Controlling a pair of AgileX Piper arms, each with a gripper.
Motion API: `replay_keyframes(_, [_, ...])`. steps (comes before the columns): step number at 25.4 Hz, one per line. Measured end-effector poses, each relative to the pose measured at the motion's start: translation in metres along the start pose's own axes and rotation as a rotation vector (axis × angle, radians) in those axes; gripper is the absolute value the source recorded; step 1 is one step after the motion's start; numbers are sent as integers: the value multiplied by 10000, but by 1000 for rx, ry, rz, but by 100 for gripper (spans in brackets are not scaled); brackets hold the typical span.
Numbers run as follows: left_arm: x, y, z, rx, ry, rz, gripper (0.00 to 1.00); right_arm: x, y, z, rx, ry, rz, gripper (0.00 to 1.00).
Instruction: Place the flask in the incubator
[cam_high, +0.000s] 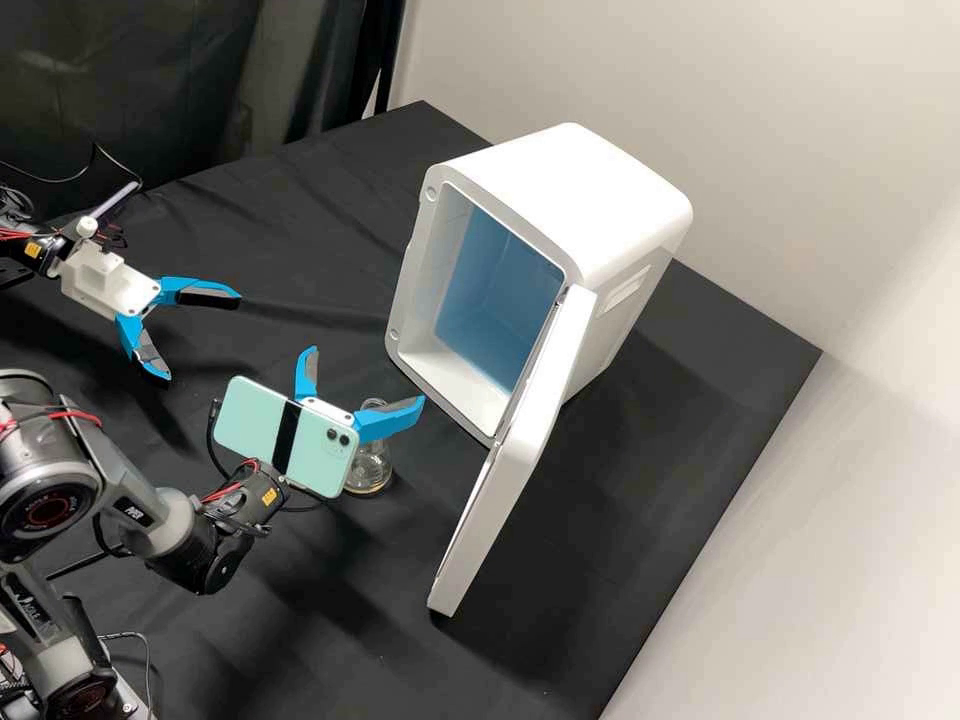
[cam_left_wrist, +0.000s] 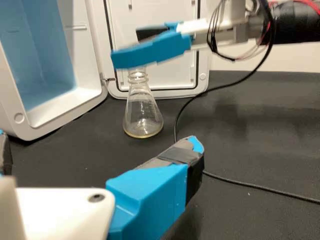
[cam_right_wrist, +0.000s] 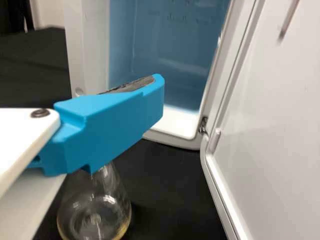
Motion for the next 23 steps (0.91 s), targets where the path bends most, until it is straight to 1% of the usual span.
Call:
replay_keyframes(3, [-6, 16, 4, 1, -2, 8, 100, -2, -40, 35, -9, -11, -22, 100])
replay_keyframes(5, [-6, 16, 4, 1, -2, 8, 100, 2, -79, 71, -8, -22, -44, 100])
replay_keyframes(6, [-8, 22, 5, 1, -2, 10, 100, 5, -93, 77, -11, -21, -55, 100])
replay_keyframes(8, [-11, 31, 7, 1, -3, 15, 100, 10, -116, 104, -19, -30, -66, 100])
replay_keyframes(9, [-11, 31, 7, 1, -3, 15, 100, 12, -127, 122, -28, -36, -72, 100])
replay_keyframes(11, [-12, 34, 8, 1, -3, 16, 100, -2, -158, 168, -29, -57, -87, 100])
replay_keyframes(15, [-12, 33, 11, 2, -5, 16, 100, -7, -189, 244, -28, -88, -102, 100])
replay_keyframes(17, [-15, 40, 22, 2, -8, 20, 100, -9, -196, 268, -25, -98, -105, 100])
replay_keyframes(18, [-18, 48, 29, 2, -11, 23, 100, -10, -203, 284, -29, -104, -109, 100])
replay_keyframes(20, [-19, 52, 33, 3, -13, 25, 100, -9, -218, 305, -37, -111, -117, 100])
replay_keyframes(23, [-19, 52, 33, 3, -13, 25, 100, -11, -234, 334, -29, -121, -126, 100])
